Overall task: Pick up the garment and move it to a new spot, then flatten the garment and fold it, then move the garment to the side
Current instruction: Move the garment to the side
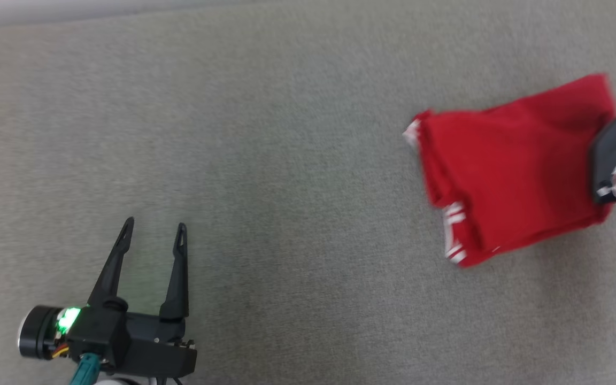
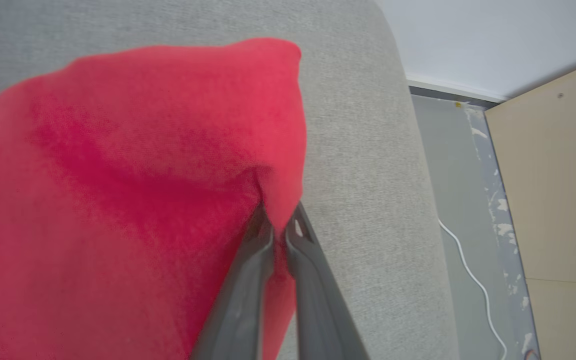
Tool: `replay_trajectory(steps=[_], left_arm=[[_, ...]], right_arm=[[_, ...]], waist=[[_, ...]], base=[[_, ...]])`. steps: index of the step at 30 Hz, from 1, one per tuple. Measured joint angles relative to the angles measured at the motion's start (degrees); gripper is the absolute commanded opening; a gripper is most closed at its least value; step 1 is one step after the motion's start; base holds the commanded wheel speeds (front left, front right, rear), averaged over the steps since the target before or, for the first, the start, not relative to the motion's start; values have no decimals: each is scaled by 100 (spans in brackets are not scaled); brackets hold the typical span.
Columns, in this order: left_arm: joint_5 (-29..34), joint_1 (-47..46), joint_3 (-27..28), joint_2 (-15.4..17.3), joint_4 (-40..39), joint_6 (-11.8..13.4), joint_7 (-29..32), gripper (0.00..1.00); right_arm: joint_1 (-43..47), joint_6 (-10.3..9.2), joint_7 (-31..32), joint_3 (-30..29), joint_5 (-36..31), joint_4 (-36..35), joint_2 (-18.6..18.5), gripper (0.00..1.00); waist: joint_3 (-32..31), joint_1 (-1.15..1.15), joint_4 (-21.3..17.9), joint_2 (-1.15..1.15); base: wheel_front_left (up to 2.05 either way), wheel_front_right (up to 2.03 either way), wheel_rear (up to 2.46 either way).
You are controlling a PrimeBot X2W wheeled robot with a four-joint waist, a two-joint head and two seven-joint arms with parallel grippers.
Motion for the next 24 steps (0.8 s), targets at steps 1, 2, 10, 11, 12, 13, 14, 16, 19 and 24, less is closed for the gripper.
replay_trajectory(steps=[1, 2, 10, 11, 12, 13, 14, 16, 19, 24], left_arm=[[16, -34, -38, 34, -30, -7, 0, 100], [49, -69, -92, 77, -41, -27, 1, 100], [120, -262, -394, 275, -280, -70, 1, 100], [124, -264, -413, 301, -312, -81, 1, 100], [127, -274, -437, 324, -342, -82, 0, 100], [138, -281, -457, 355, -365, -83, 1, 100], [138, -282, -461, 377, -390, -92, 0, 100], [138, -283, -464, 434, -458, -93, 5, 100], [138, -293, -461, 509, -553, -96, 20, 100], [136, -328, -490, 593, -637, -98, 46, 100]], right_arm=[[-69, 0, -93, -45, -51, 45, -91, 0], [-127, 0, -183, -34, -104, 80, -198, 0], [-466, 0, -972, -249, -298, 353, -834, 0], [-480, 0, -1063, -294, -344, 400, -903, 0], [-489, 0, -1158, -374, -380, 449, -943, 0], [-504, 0, -1260, -453, -409, 504, -983, 0], [-513, 0, -1381, -523, -455, 545, -1022, 0], [-557, 0, -1637, -665, -552, 609, -1076, 0], [-626, 0, -2040, -779, -758, 689, -1110, 0], [-747, 0, -2474, -924, -1079, 884, -1016, 100]], waist=[[69, 0, -45, 0], [141, 0, -87, 0], [722, 0, -306, 0], [790, 0, -326, 0], [856, 0, -345, 0], [921, 0, -364, 0], [981, 0, -382, 0], [1091, 0, -422, 0], [1228, -1, -491, 0], [1358, -1, -643, -1]], base=[[0, 0, 0], [0, 0, 0], [0, 0, 0], [0, 0, 0], [0, 0, 0], [0, 0, 0], [0, 0, 0], [0, 0, 0], [0, 0, 0], [0, 0, 0]])
